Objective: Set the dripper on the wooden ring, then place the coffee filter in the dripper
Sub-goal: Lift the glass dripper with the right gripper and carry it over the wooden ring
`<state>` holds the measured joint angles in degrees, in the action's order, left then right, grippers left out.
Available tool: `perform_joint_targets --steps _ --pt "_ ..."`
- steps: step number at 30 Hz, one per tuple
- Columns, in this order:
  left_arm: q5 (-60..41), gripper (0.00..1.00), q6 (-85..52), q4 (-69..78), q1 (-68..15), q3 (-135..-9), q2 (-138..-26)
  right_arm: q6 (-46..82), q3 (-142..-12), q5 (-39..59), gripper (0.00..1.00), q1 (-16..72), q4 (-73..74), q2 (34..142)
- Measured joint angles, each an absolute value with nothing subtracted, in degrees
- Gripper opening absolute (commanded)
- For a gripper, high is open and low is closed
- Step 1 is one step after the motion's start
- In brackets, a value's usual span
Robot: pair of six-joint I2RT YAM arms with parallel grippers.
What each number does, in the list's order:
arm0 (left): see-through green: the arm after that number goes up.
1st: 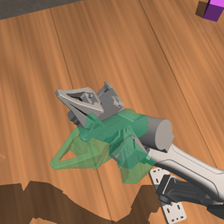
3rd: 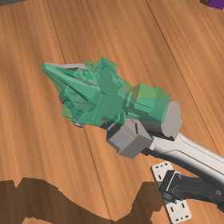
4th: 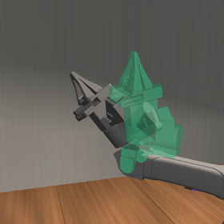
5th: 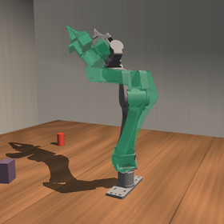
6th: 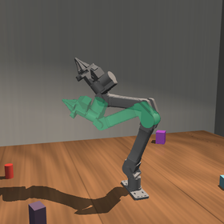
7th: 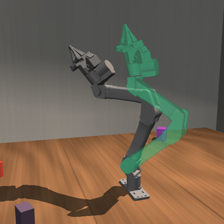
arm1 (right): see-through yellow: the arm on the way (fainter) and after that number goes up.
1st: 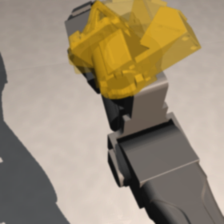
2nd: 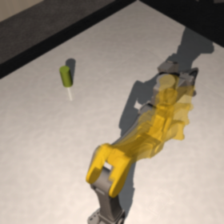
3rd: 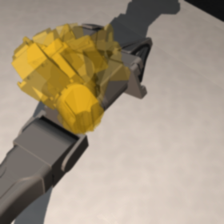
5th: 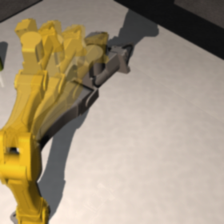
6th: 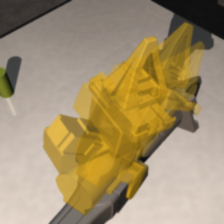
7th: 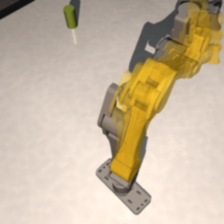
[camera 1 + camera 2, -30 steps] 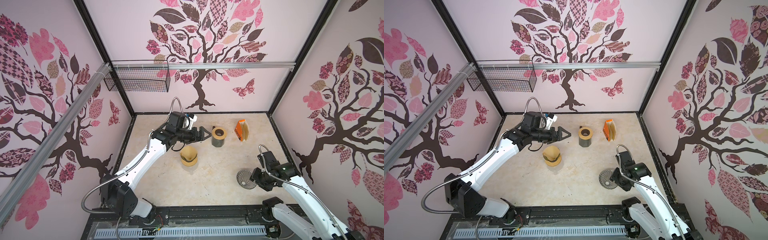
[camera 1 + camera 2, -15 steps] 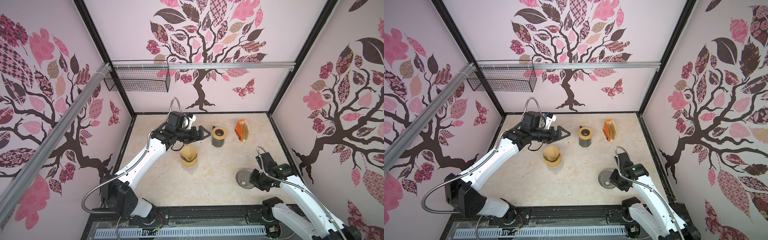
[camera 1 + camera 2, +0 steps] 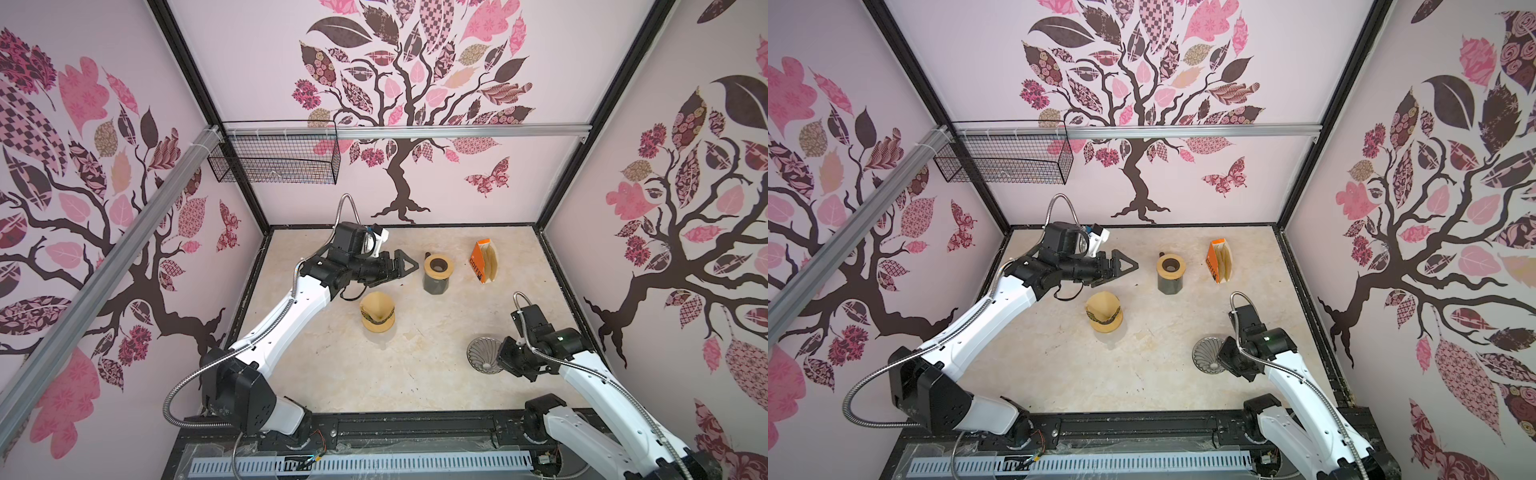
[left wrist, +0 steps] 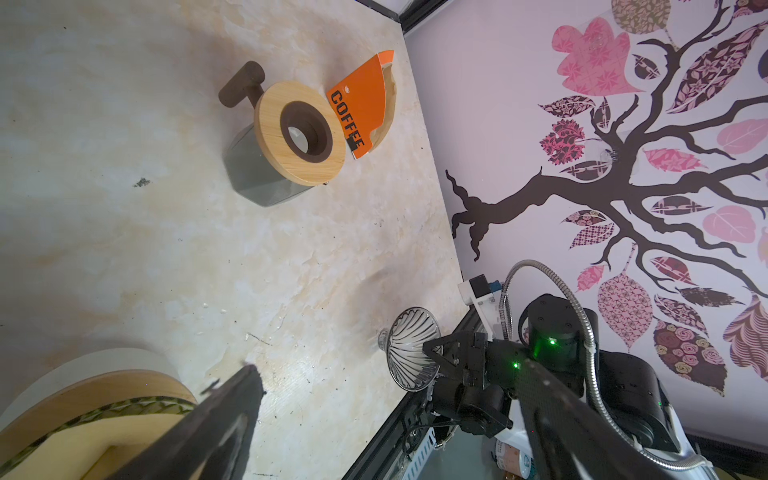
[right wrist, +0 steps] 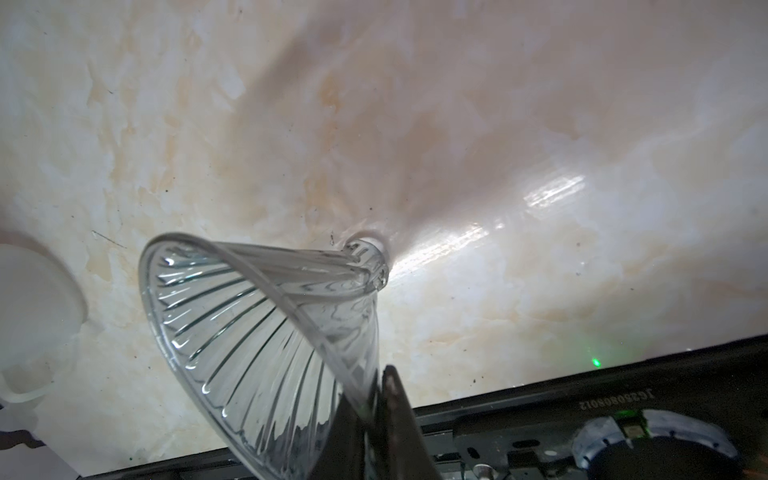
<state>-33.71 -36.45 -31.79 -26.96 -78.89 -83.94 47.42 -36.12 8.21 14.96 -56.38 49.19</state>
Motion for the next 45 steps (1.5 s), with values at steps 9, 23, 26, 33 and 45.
perform_joint_targets --steps 9,23,26,33,45 --pt "-33.58 0.98 -37.56 -31.81 -23.46 -78.76 -83.94 42.72 -41.04 9.06 0.0 14.96 -55.83 52.62" --pt "-28.42 0.98 -40.53 -36.42 -20.4 -79.59 -83.46 34.85 -60.55 16.49 0.0 14.96 -53.52 59.33" --pt "-29.39 0.98 -42.17 -37.06 -20.36 -79.29 -82.11 34.74 -64.9 17.04 0.0 14.96 -52.29 61.6" --pt "-30.72 0.98 -43.86 -37.87 -20.45 -77.65 -76.58 35.99 -75.42 16.56 0.0 14.96 -48.07 70.5" --pt "-26.92 0.98 -38.94 -43.57 -20.49 -78.74 -75.9 34.61 -96.88 15.09 0.0 14.92 -46.92 90.08"
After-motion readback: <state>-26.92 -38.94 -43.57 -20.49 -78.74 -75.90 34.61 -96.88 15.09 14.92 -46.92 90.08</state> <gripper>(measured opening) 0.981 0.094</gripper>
